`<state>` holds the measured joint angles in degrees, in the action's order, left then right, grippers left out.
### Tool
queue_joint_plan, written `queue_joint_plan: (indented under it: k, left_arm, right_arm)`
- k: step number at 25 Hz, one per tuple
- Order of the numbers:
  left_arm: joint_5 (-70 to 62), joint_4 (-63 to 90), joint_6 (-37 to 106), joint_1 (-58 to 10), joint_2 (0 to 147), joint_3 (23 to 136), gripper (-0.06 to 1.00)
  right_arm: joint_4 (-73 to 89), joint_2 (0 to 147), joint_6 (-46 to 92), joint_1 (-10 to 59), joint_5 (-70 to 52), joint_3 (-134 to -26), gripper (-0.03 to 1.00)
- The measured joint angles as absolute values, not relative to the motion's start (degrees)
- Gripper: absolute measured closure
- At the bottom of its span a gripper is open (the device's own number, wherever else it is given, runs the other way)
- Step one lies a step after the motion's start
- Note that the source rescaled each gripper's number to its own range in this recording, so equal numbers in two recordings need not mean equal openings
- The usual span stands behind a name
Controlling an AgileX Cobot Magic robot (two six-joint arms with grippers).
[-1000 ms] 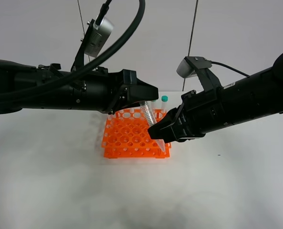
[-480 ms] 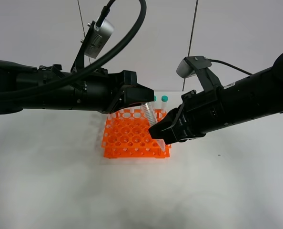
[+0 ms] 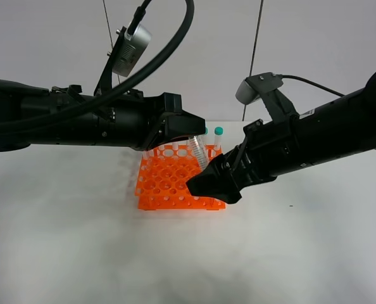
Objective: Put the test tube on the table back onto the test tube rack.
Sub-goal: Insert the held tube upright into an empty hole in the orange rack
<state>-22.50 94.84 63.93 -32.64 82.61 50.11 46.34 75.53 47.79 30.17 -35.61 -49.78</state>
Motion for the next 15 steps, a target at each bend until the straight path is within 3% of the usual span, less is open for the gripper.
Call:
queue_joint_plan:
  k: [4,15]
  left_arm:
    - [-22.5,94.8,63.9,-32.6,82.6,50.1,0.94]
    - [-22.5,94.8,63.9,-32.6,82.6,50.1,0.94]
  right_arm:
    - [41.0,71.3,40.7,30.2,-39.0,-51.6,-0.02]
    - [4.3,70.8,7.6,28.8,-55.1,-63.0,-0.02]
